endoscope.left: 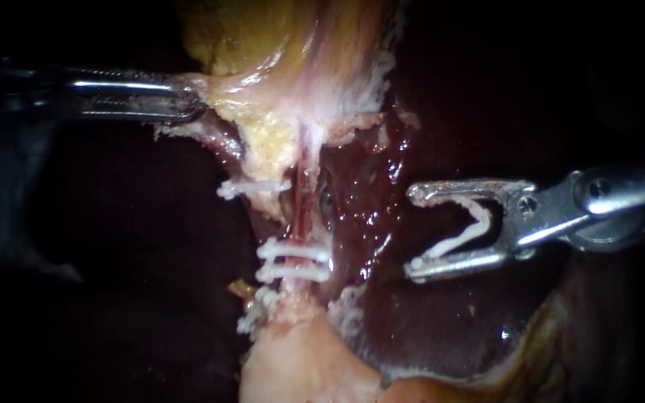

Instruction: Clipping third clip right tube

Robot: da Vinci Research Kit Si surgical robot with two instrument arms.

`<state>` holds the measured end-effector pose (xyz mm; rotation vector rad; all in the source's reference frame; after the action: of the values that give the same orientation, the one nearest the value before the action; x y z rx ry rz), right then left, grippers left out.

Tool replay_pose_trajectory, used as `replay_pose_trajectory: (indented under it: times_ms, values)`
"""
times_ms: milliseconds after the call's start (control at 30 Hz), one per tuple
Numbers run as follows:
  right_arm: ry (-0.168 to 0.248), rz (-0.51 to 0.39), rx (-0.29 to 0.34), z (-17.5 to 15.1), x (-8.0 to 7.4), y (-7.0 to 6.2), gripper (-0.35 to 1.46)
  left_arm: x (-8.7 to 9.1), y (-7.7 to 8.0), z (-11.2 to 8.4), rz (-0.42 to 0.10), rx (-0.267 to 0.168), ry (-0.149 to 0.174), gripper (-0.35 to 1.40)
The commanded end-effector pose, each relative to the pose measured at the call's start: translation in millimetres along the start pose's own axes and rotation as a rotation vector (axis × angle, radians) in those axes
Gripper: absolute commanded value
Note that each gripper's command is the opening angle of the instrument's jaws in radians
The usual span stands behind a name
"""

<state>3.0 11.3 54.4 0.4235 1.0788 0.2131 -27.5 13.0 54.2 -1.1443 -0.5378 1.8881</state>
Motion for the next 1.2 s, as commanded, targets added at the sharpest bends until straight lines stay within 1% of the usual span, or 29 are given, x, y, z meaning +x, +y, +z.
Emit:
replay_pose_trajectory:
  times_ms: [33, 67, 100, 300, 400, 500, 633, 800, 967, 1133, 1200]
  values:
    - [0.001, 0.0, 0.003, 0.0, 0.0, 0.0, 0.5, 0.4, -0.1, -0.6, -0.001, -0.005, -0.002, -0.35]
    - [0.001, 0.0, 0.003, 0.1, 0.0, 0.0, 0.5, 0.7, -0.1, -1.1, -0.003, -0.012, -0.004, -0.35]
    - [0.001, 0.0, 0.003, 0.1, 0.0, 0.0, 0.5, 1.2, -0.1, -1.9, -0.005, -0.008, -0.007, -0.35]
    - [0.001, 0.0, 0.005, 0.1, 0.0, 0.0, 0.5, 4.1, -0.2, -6.6, -0.025, 0.015, 0.032, -0.35]
    - [0.002, 0.0, 0.011, 0.2, 0.1, 0.0, 0.5, 4.7, -0.3, -8.1, -0.019, 0.02, 0.046, -0.35]
    - [0.004, -0.005, 0.02, 0.6, 0.3, 0.1, 0.5, 4.5, -0.2, -8.4, -0.02, 0.021, 0.046, -0.35]
    - [0.016, 0.086, 0.058, 2.1, 0.9, 0.6, 0.5, 4.5, 0.0, -8.1, -0.02, 0.024, 0.047, -0.35]
    - [0.023, 0.164, 0.075, 4.2, 1.3, 1.5, 0.5, 4.5, 0.1, -8.1, -0.02, 0.025, 0.047, -0.35]
    - [0.028, 0.226, 0.102, 6.3, 1.0, 2.6, 0.49, 4.5, 0.3, -8.1, -0.021, 0.026, 0.048, -0.35]
    - [0.027, 0.254, 0.114, 8.9, 0.7, 3.9, 0.49, 4.5, 0.3, -8.0, -0.021, 0.027, 0.048, -0.35]
    - [0.037, 0.269, 0.122, 10.3, 0.6, 4.4, 0.49, 4.4, 0.4, -7.9, -0.021, 0.028, 0.048, -0.35]
